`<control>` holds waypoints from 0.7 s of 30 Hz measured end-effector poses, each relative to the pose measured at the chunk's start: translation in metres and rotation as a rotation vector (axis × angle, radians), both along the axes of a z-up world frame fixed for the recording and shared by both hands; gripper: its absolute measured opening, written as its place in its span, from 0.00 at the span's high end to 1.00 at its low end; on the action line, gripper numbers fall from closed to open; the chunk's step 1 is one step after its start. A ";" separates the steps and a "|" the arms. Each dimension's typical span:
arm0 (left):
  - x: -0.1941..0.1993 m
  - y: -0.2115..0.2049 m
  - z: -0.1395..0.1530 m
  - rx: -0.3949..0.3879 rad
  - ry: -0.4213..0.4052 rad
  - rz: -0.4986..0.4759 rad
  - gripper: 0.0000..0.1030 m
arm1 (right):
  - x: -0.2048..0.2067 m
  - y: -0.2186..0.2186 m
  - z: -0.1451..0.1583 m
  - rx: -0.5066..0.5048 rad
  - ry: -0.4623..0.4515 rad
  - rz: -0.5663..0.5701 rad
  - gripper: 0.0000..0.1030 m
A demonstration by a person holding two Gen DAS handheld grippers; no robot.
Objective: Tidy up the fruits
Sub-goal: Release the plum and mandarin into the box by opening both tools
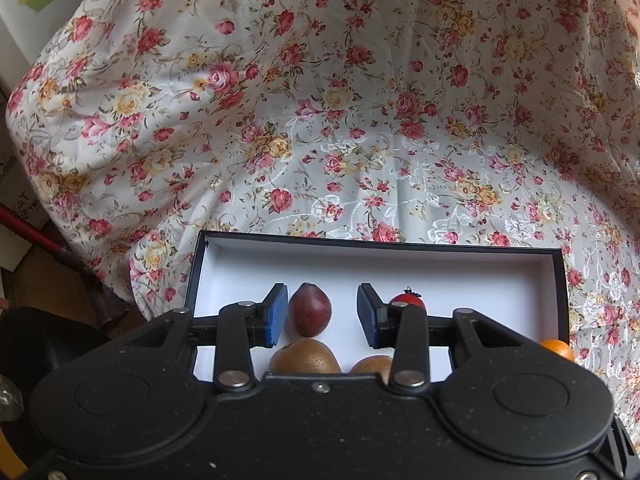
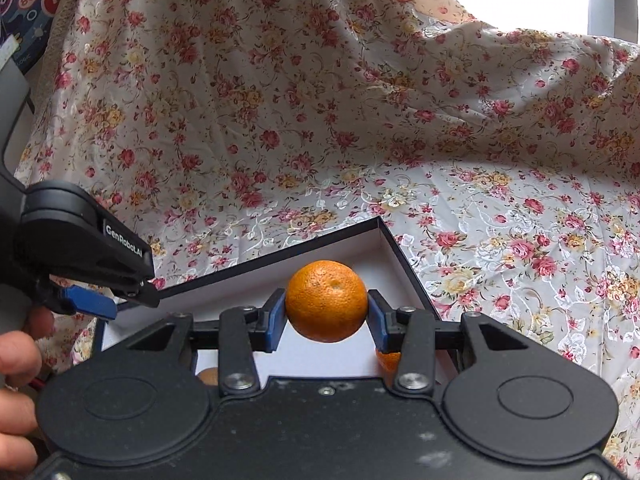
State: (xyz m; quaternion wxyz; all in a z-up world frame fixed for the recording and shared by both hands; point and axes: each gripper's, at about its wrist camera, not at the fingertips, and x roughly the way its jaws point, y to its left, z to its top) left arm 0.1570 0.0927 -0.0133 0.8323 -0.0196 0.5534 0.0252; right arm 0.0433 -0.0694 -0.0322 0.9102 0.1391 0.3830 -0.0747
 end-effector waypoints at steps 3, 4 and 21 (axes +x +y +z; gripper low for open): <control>-0.006 0.005 0.000 -0.020 0.018 0.015 0.53 | 0.001 -0.002 -0.004 0.022 0.033 0.024 0.56; -0.009 0.006 0.001 -0.018 0.018 0.022 0.53 | 0.000 -0.003 -0.004 0.025 0.036 0.025 0.56; -0.094 0.008 0.031 0.069 -0.047 -0.020 0.53 | -0.046 -0.003 0.032 0.017 -0.021 0.167 0.57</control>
